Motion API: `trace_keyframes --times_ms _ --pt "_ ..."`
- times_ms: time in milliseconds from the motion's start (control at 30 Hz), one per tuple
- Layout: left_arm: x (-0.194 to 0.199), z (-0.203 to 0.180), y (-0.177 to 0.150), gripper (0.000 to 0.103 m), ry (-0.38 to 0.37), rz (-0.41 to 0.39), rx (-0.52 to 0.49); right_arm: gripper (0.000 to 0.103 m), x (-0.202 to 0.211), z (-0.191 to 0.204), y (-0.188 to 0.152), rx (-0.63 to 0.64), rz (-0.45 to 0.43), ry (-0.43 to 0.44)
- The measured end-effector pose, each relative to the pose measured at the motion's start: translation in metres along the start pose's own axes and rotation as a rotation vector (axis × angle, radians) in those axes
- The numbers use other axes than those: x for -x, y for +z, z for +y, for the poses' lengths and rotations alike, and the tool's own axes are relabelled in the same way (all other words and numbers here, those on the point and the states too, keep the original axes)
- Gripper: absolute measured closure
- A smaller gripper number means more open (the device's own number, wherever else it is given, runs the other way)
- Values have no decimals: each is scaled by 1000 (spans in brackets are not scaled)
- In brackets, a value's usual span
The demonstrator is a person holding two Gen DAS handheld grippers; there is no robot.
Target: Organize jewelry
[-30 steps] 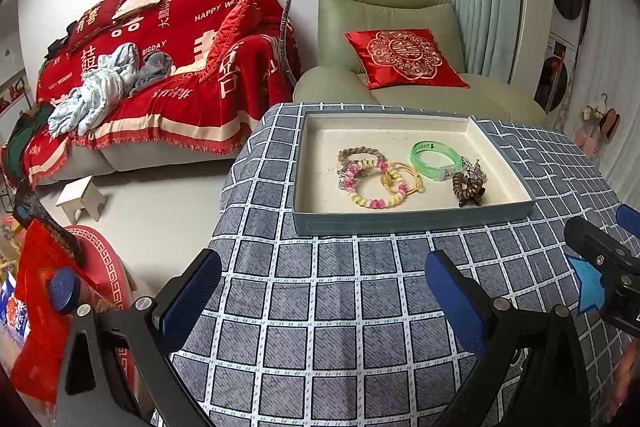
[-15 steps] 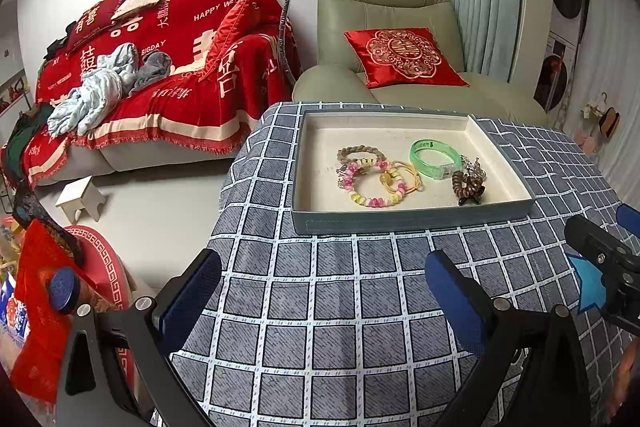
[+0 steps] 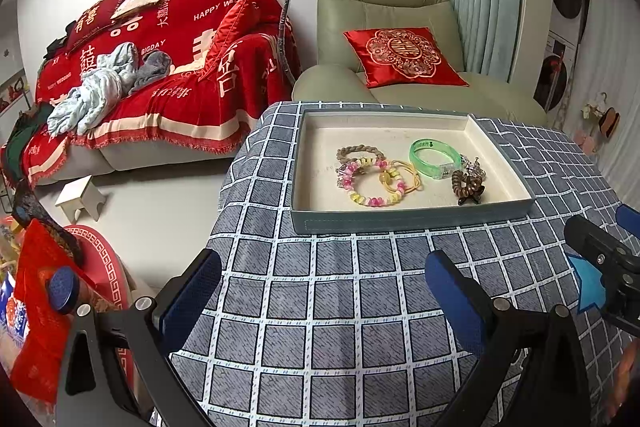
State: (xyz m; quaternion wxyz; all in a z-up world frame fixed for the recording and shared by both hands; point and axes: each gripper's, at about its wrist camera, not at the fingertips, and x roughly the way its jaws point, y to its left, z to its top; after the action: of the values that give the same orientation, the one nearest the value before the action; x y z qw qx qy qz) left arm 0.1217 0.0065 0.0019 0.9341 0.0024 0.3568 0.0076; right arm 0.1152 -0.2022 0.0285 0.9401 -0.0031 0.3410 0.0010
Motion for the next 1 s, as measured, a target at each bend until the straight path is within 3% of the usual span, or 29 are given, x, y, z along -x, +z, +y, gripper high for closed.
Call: trace_keyframes --times_ms 1000 --pt "-2 0 -6 0 -3 7 1 0 2 3 -1 -2 1 3"
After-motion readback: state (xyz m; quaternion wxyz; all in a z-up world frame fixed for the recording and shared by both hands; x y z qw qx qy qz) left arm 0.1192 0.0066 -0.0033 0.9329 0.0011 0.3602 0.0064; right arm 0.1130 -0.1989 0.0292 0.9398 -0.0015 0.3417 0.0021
